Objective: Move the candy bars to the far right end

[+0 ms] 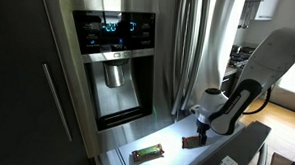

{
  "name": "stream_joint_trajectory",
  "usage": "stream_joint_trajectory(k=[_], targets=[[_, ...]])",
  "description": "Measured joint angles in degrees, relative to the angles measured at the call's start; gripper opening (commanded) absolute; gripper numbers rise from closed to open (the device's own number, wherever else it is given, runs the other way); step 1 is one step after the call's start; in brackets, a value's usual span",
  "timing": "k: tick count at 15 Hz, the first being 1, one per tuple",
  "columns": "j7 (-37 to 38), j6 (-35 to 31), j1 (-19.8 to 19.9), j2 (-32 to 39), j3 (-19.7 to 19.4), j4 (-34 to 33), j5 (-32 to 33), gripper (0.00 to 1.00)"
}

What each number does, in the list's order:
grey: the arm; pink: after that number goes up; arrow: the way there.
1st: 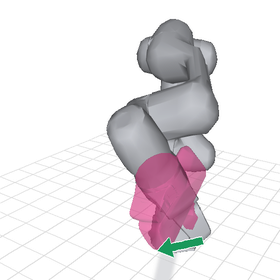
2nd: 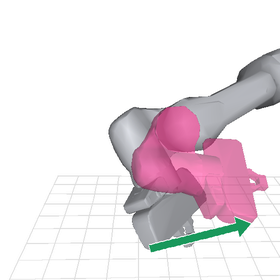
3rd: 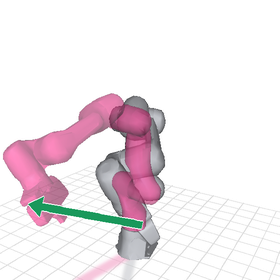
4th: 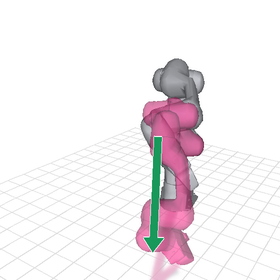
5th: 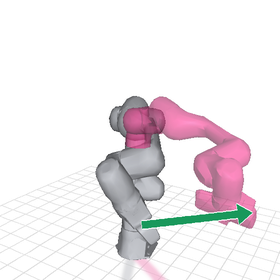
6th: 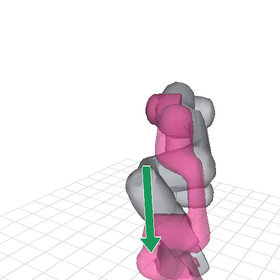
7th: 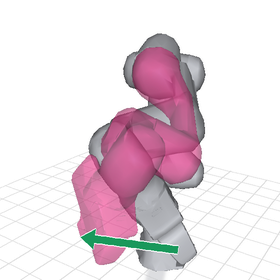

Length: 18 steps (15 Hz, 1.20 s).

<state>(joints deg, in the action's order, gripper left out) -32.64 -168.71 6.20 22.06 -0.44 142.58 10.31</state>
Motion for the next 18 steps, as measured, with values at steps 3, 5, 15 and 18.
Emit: stream_joint_trajectory(k=[3, 5, 15, 18], targets=[[-0.5, -4.1, 1.9, 2.6, 0.9, -0.1, 0.3, 0.70], [-0.5, -5.8, 3.0, 4.0, 1.4, -0.2, 0.9, 0.52], [-0.3, -7.5, 7.0, 2.5, 2.1, 1.3, 2.1, 0.05], [-0.1, -7.5, 8.1, -0.4, 2.0, 4.0, 2.1, 0.01]])
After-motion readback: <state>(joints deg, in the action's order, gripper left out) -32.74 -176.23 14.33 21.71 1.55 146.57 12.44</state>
